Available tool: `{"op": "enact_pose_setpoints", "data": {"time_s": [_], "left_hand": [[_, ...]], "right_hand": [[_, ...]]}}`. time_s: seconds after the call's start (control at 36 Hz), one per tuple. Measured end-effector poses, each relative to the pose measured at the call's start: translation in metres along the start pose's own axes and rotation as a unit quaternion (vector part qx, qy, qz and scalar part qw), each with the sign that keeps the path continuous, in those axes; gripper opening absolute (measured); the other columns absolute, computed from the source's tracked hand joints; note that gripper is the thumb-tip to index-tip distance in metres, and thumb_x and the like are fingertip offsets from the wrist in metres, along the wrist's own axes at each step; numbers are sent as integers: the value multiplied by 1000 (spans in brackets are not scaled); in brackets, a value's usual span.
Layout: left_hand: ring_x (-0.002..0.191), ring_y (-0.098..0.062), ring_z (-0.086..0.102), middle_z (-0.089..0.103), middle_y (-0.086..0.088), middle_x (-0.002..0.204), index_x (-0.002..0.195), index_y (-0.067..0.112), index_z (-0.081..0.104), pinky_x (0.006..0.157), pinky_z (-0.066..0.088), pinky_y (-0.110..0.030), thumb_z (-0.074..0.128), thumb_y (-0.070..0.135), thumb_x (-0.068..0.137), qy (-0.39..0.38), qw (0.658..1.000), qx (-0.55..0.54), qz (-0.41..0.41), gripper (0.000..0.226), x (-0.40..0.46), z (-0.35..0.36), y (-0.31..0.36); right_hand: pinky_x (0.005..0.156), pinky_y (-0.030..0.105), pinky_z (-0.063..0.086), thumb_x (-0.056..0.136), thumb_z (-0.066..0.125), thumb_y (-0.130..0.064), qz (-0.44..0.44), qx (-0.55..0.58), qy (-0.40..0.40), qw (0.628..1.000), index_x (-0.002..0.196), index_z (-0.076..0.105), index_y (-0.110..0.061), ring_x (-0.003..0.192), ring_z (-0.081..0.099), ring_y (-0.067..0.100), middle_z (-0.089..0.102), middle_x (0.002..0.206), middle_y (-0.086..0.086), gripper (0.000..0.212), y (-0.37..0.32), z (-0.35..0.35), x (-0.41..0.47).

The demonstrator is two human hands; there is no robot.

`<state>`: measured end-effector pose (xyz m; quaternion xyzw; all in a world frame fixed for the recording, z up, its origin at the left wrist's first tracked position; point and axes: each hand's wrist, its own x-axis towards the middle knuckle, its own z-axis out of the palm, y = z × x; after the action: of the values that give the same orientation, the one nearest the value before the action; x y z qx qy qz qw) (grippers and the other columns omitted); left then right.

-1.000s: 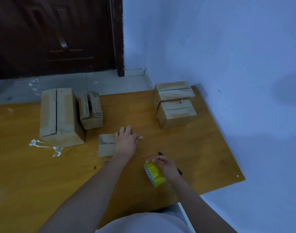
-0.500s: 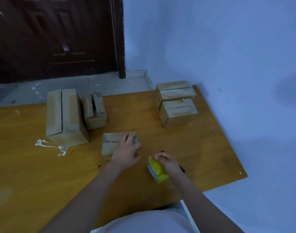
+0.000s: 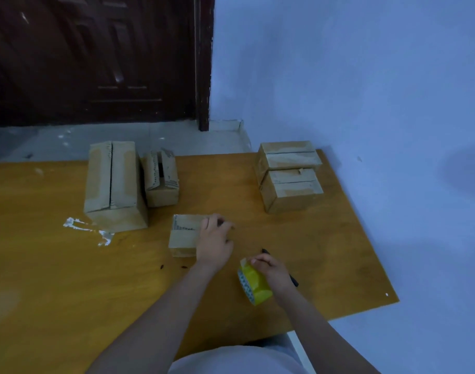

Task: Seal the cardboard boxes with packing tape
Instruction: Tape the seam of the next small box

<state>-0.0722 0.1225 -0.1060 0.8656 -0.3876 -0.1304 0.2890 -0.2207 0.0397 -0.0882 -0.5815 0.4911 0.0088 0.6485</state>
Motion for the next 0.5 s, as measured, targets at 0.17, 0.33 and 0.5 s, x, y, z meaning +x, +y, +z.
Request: {"op": "enact_pose_setpoints", "data": {"time_s": [0.17,0.33,0.5], "left_hand": [[103,-22,51,44,-1,107,101,14,63,90,45,-32,50,-4,92,41,962,-253,-96,23,9,-32,-1],[105,-17,49,47,-7,116,105,11,61,90,37,-22,51,3,95,180,932,-275,-156,17,5,-80,-18],[127,-32,39,41,-16,137,137,3,41,98,36,-40,47,28,99,92,943,-152,-282,46,-17,-67,-48]], "right_hand": [[64,23,44,89,59,-10,-21,-59,-23,998,80,67,-11,79,59,18,63,86,5,12,-6,1,7],[83,18,32,86,62,-2,-86,-168,-100,977,75,64,-9,111,46,9,51,122,-3,13,-23,7,14],[112,40,26,85,64,-11,-113,-203,-147,961,81,71,-14,136,34,16,41,145,2,9,-31,22,22]]}}
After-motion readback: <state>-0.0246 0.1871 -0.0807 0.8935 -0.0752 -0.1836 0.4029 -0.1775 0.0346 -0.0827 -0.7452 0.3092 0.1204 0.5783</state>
